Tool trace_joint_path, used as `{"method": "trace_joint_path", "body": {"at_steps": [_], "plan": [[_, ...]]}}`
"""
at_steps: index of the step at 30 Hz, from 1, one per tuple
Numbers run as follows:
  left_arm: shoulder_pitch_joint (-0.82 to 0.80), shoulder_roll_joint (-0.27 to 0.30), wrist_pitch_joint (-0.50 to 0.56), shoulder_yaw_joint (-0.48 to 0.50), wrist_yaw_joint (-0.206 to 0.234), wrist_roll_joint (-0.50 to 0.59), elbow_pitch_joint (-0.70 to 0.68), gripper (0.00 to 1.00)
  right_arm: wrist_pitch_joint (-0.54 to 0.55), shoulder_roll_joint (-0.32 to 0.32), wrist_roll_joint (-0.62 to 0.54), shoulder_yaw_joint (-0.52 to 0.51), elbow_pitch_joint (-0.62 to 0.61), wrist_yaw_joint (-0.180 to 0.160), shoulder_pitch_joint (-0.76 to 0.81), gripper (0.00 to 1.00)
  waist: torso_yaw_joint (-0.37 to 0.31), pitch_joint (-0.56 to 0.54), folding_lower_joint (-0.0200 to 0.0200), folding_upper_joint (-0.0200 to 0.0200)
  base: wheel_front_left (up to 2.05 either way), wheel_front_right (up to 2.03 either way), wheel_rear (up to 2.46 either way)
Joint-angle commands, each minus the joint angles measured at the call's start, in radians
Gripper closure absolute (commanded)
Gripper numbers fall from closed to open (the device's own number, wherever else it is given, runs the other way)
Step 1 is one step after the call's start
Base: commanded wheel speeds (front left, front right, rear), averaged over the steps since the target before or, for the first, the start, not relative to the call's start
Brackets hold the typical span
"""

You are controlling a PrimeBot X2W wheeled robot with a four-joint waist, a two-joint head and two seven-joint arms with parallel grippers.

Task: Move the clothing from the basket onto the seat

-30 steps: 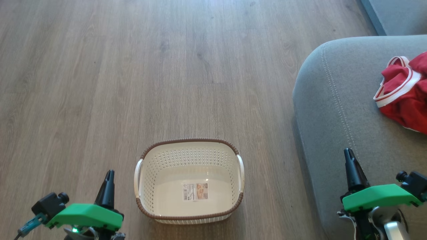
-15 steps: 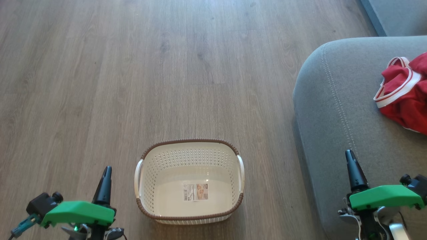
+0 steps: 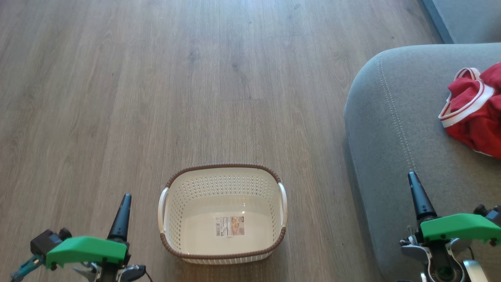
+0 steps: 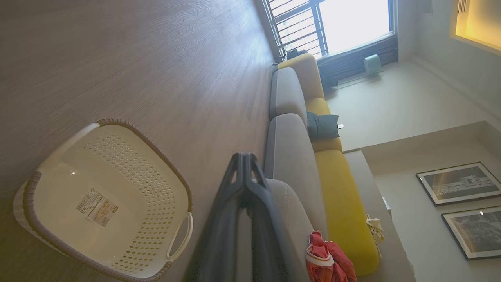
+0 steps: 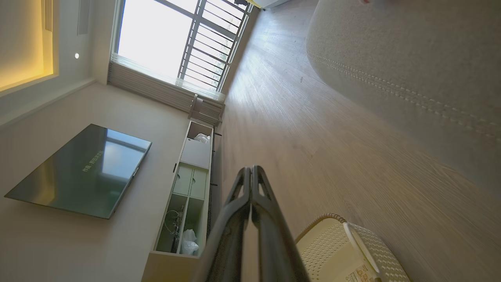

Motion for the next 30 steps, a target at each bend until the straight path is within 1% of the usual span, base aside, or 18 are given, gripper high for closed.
{"method": "trace_joint_path", "body": {"at_steps": [1, 22, 23, 30], "plan": [[-0.065, 0.004, 0.005, 0.034, -0.009, -0.024, -0.03, 1.0, 0.006, -0.012, 0.028, 0.013, -0.03, 0.0, -0.05, 1.0, 0.0, 0.0, 0.0, 0.0, 0.0, 0.0, 0.0], [-0.091, 0.004, 0.067, 0.064, -0.034, -0.266, -0.028, 1.0, 0.07, -0.011, 0.294, -0.004, -0.023, 0.0, -0.066, 1.0, 0.002, -0.004, 0.0, 0.0, 0.0, 0.0, 0.0], [-0.094, 0.004, 0.073, 0.066, -0.036, -0.289, -0.028, 1.0, 0.076, -0.011, 0.319, -0.005, -0.023, 0.0, -0.067, 1.0, 0.002, -0.004, 0.0, 0.0, 0.0, 0.0, 0.0], [-0.101, 0.004, 0.091, 0.075, -0.044, -0.358, -0.027, 1.0, 0.095, -0.01, 0.395, -0.01, -0.021, 0.0, -0.072, 1.0, 0.003, -0.005, 0.0, 0.0, 0.0, 0.0, 0.0]]}}
